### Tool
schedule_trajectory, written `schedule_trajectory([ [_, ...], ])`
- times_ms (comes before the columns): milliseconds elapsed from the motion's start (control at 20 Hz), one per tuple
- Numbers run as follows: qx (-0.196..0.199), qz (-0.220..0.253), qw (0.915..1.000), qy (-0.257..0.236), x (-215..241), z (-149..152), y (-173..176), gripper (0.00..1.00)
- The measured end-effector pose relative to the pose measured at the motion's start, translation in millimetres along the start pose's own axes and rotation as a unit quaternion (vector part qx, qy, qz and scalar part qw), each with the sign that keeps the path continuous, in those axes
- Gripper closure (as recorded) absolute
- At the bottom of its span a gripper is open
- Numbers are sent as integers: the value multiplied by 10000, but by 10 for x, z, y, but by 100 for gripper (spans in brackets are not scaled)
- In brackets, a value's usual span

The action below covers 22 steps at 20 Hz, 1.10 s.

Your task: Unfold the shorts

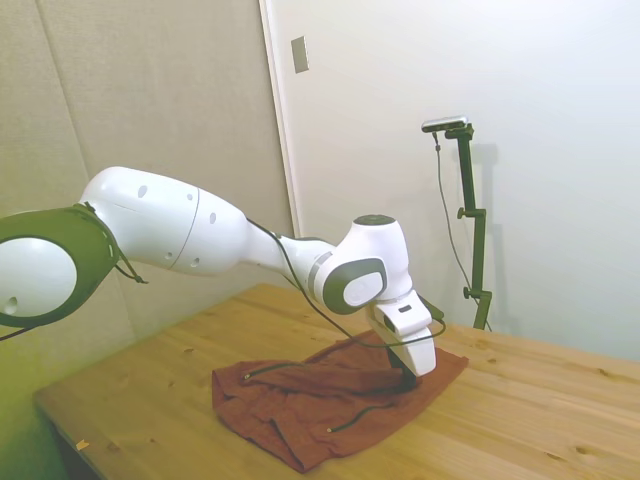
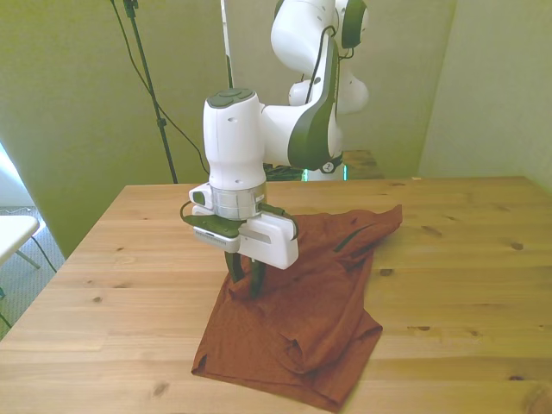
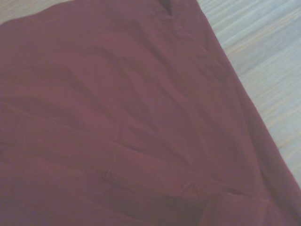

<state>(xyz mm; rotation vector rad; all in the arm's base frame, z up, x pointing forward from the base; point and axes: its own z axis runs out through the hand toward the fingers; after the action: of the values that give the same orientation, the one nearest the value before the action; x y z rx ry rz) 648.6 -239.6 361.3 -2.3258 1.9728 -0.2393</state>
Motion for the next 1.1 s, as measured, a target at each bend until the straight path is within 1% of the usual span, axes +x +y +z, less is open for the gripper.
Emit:
schedule_trajectory([
  [350, 65, 6, 10000, 18, 51, -36, 17, 100],
  [450, 244, 9, 9997, -12, 59, -85, -7, 100],
  [550, 506, -36, 9987, -51, 20, -145, -73, 100],
  [650, 781, -149, 9967, -192, -85, -211, -173, 100],
  [750, 1039, -301, 9931, -453, -262, -309, -296, 100],
  [850, 1225, -477, 9872, -900, -496, -425, -410, 100],
  [1100, 1387, -665, 9727, -1740, -898, -660, -641, 100],
])
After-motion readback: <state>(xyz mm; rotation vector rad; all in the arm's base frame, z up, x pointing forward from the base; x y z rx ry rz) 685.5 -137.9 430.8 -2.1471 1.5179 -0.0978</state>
